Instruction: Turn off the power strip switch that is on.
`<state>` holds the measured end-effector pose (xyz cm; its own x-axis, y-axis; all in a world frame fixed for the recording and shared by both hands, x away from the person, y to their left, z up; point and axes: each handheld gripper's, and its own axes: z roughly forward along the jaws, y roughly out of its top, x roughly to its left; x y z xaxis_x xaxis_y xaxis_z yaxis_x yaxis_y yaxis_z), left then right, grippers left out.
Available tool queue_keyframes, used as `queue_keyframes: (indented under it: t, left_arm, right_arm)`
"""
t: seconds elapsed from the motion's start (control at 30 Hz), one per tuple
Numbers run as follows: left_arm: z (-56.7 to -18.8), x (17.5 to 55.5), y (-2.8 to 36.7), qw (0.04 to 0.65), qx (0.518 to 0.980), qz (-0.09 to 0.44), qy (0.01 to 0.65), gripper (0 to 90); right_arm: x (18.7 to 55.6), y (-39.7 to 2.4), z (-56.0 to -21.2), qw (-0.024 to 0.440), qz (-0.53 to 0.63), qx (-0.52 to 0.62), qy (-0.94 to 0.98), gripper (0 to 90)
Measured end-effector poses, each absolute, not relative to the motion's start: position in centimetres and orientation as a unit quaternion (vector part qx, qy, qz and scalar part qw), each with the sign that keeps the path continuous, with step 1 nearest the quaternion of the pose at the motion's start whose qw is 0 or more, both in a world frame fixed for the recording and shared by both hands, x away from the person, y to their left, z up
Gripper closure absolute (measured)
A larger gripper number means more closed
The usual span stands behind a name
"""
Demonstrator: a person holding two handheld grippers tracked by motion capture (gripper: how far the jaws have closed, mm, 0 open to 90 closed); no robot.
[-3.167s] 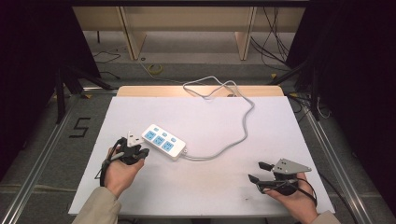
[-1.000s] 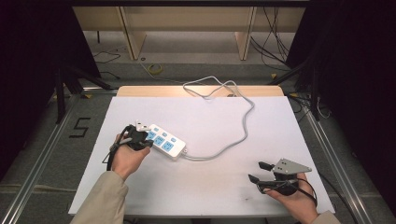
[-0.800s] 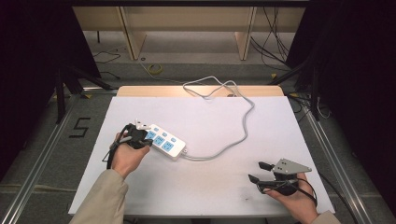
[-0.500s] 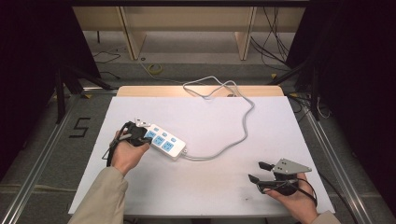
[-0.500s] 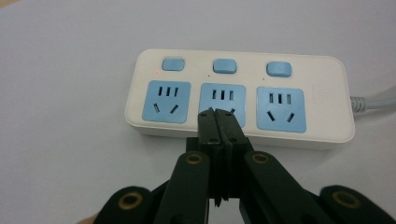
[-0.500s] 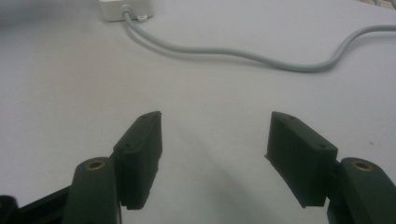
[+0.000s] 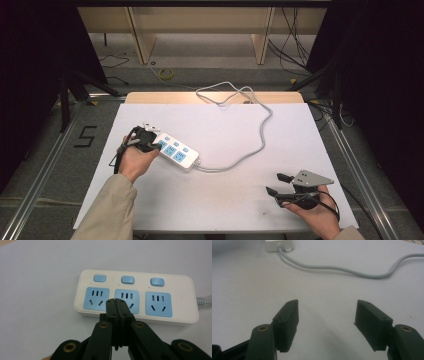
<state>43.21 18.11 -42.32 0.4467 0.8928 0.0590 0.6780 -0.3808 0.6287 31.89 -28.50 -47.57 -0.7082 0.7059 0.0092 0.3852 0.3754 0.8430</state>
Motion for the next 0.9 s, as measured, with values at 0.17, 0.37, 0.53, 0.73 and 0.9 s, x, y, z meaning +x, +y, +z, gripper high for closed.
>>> queue_keyframes:
  t: [0.17,0.37,0.53,0.73,0.9]
  left_arm:
    - [-42.3,43.5,18.2,0.27,0.806,0.198,0.489,89.5]
    - [-42.4,43.9,18.2,0.265,0.806,0.196,0.491,89.6]
    - [-42.3,44.3,18.3,0.263,0.805,0.197,0.493,89.6]
    - [-42.3,44.8,18.4,0.259,0.805,0.196,0.496,89.5]
    - [-42.2,45.2,18.4,0.256,0.806,0.194,0.498,89.6]
  right_arm:
    - [31.9,-28.5,-47.6,0.179,0.446,0.337,0.81,36.3]
    - [31.9,-28.5,-47.6,0.18,0.446,0.336,0.81,36.2]
    - [31.9,-28.5,-47.6,0.179,0.446,0.336,0.81,36.2]
    - [31.9,-28.5,-47.6,0.18,0.446,0.336,0.81,36.2]
    - [31.9,-28.5,-47.6,0.179,0.446,0.337,0.81,36.2]
